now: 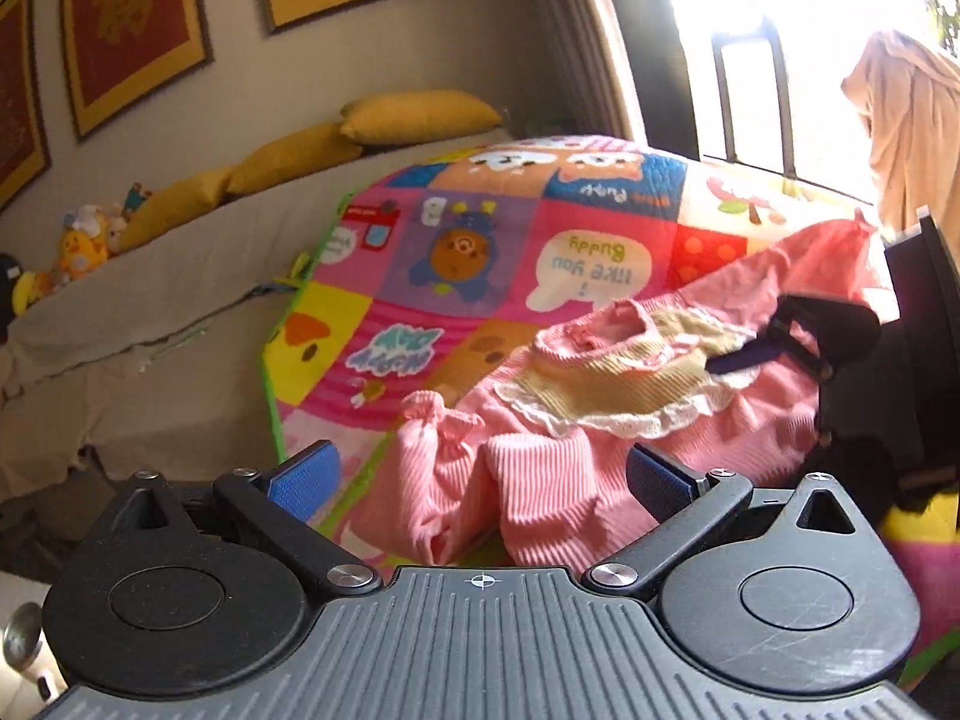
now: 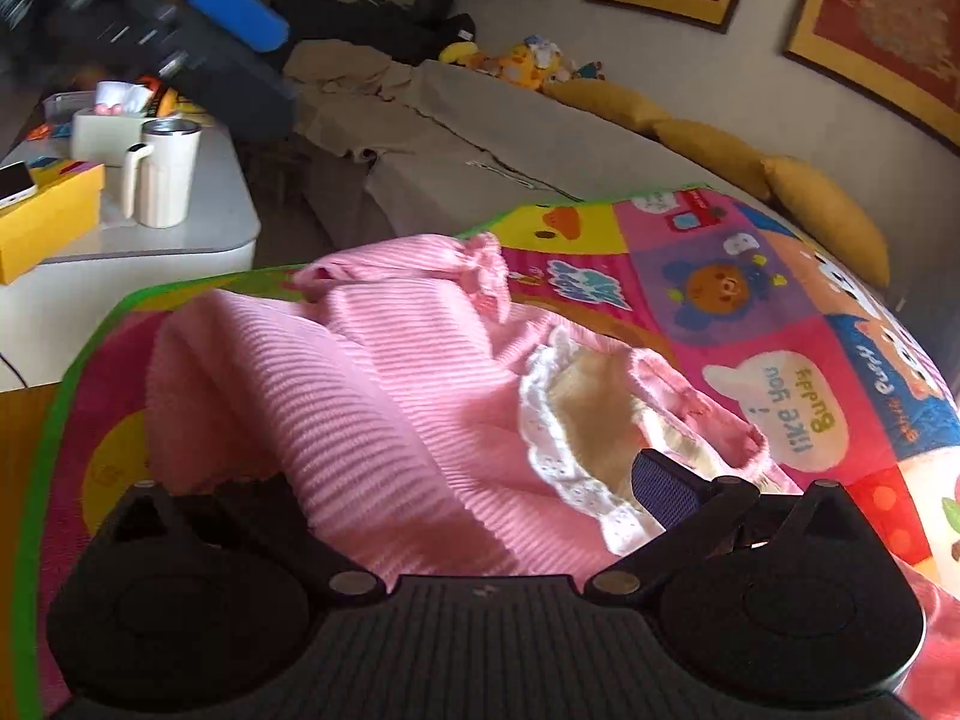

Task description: Fold clothes

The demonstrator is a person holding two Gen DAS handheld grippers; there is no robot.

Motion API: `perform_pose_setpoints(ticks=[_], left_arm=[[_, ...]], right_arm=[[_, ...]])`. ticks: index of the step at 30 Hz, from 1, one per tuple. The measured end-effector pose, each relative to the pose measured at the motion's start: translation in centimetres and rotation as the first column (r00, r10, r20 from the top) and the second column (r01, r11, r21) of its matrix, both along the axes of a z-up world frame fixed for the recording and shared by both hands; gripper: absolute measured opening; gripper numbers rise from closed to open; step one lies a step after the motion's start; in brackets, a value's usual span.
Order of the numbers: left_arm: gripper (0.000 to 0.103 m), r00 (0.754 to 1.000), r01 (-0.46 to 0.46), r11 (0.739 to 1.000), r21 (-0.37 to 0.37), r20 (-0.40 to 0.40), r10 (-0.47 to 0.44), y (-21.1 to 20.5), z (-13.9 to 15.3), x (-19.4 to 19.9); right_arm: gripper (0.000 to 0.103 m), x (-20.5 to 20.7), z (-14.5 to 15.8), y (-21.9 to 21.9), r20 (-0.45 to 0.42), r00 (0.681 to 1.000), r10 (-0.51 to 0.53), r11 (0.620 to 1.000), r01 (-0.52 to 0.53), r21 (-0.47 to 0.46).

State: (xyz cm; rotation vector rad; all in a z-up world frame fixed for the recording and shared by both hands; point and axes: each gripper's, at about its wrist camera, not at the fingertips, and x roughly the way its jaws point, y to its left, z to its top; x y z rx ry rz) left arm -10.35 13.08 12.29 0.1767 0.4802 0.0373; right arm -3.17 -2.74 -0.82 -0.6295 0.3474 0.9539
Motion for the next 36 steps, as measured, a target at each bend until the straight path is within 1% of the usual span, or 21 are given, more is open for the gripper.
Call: perform_pose_setpoints(ticks=[1, 3, 5, 7, 8, 9, 11, 13, 14, 15, 17, 18, 19, 22, 24, 26, 28, 29, 31, 34, 36], left_arm=[[0.103, 0.999, -0.022, 0.999, -0.036, 0.026, 0.023, 0.7, 0.9, -0.3], [0.103, 0.996, -0.056, 0.997, -0.055, 0.064, 0.059, 1.4, 1.9, -0.7], [0.103, 0.992, -0.08, 0.995, -0.061, 0.087, 0.086, 1.7, 2.5, -0.9], [0.103, 0.995, -0.074, 0.996, -0.054, 0.063, 0.077, 1.4, 1.9, -1.0], [0.103, 0.996, -0.069, 0.996, -0.05, 0.048, 0.072, 1.1, 1.6, -1.0], [0.103, 0.997, -0.065, 0.997, -0.046, 0.033, 0.066, 0.9, 1.2, -1.0], [0.103, 1.0, -0.023, 0.999, -0.026, -0.015, 0.022, -0.4, -0.2, -1.3], [0.103, 0.997, 0.029, 1.0, 0.002, -0.07, -0.029, -2.0, -2.0, -1.8], [0.103, 0.994, 0.044, 0.998, 0.041, -0.101, -0.039, -3.1, -3.2, -1.8], [0.103, 0.99, 0.052, 0.995, 0.088, -0.132, -0.04, -4.3, -4.5, -1.8], [0.103, 0.985, 0.053, 0.983, 0.175, -0.169, -0.024, -5.9, -6.7, -1.3], [0.103, 0.983, 0.053, 0.974, 0.218, -0.184, -0.013, -6.6, -7.9, -1.0], [0.103, 0.979, 0.056, 0.969, 0.241, -0.202, -0.006, -7.0, -8.7, -0.7], [0.103, 0.968, 0.071, 0.954, 0.29, -0.251, 0.004, -7.3, -10.5, 0.1], [0.103, 0.965, 0.058, 0.943, 0.327, -0.26, 0.03, -7.0, -11.2, 0.4], [0.103, 0.964, 0.043, 0.946, 0.321, -0.26, 0.045, -6.3, -11.2, 0.3], [0.103, 0.962, 0.025, 0.95, 0.311, -0.266, 0.062, -5.5, -11.0, 0.3], [0.103, 0.961, 0.016, 0.95, 0.311, -0.266, 0.071, -5.2, -11.0, 0.2], [0.103, 0.961, 0.006, 0.955, 0.297, -0.265, 0.076, -4.8, -10.9, 0.1], [0.103, 0.964, -0.001, 0.96, 0.282, -0.254, 0.076, -4.4, -10.9, 0.2], [0.103, 0.967, -0.006, 0.961, 0.275, -0.242, 0.075, -4.4, -11.1, 0.6]], right_arm=[[0.103, -1.0, 0.2, 0.0, -0.018, 0.999, 0.052, 0.999, -0.051, 0.008], [0.103, -2.9, 0.5, -0.1, -0.053, 0.987, 0.155, 0.988, -0.153, 0.026], [0.103, -4.6, 1.5, -0.9, -0.109, 0.958, 0.265, 0.963, -0.259, 0.071], [0.103, -5.9, 3.1, -2.6, -0.162, 0.913, 0.375, 0.924, -0.355, 0.139], [0.103, -6.5, 3.8, -3.7, -0.155, 0.903, 0.4, 0.913, -0.378, 0.155], [0.103, -7.1, 4.4, -4.7, -0.145, 0.901, 0.41, 0.908, -0.387, 0.163], [0.103, -6.9, 4.5, -6.8, -0.1, 0.945, 0.313, 0.946, -0.301, 0.119], [0.103, -6.8, 4.6, -8.8, -0.05, 0.976, 0.213, 0.975, -0.208, 0.079], [0.103, -6.6, 4.6, -9.8, -0.029, 0.987, 0.157, 0.986, -0.155, 0.061], [0.103, -5.9, 4.4, -10.9, -0.027, 0.996, 0.082, 0.996, -0.08, 0.049], [0.103, -4.8, 4.1, -13.0, -0.021, 0.999, -0.04, 0.999, 0.041, 0.032], [0.103, -4.3, 4.0, -14.0, -0.017, 0.996, -0.092, 0.995, 0.092, 0.027], [0.103, -3.9, 3.8, -15.0, -0.007, 0.99, -0.14, 0.99, 0.14, 0.018], [0.103, -3.5, 2.8, -17.8, 0.103, 0.962, -0.251, 0.964, 0.259, -0.063], [0.103, -3.0, 1.8, -19.2, 0.179, 0.937, -0.299, 0.938, 0.323, -0.126], [0.103, -2.6, 0.7, -20.6, 0.253, 0.907, -0.338, 0.904, 0.388, -0.181], [0.103, -1.8, -0.3, -21.6, 0.288, 0.883, -0.371, 0.872, 0.438, -0.217], [0.103, -1.4, -0.6, -21.6, 0.281, 0.881, -0.38, 0.868, 0.445, -0.222], [0.103, -0.9, -0.7, -21.5, 0.238, 0.896, -0.375, 0.88, 0.425, -0.213], [0.103, -0.1, -0.4, -19.7, 0.108, 0.942, -0.319, 0.931, 0.332, -0.15], [0.103, 0.6, -0.3, -18.1, 0.045, 0.956, -0.291, 0.949, 0.294, -0.113]])
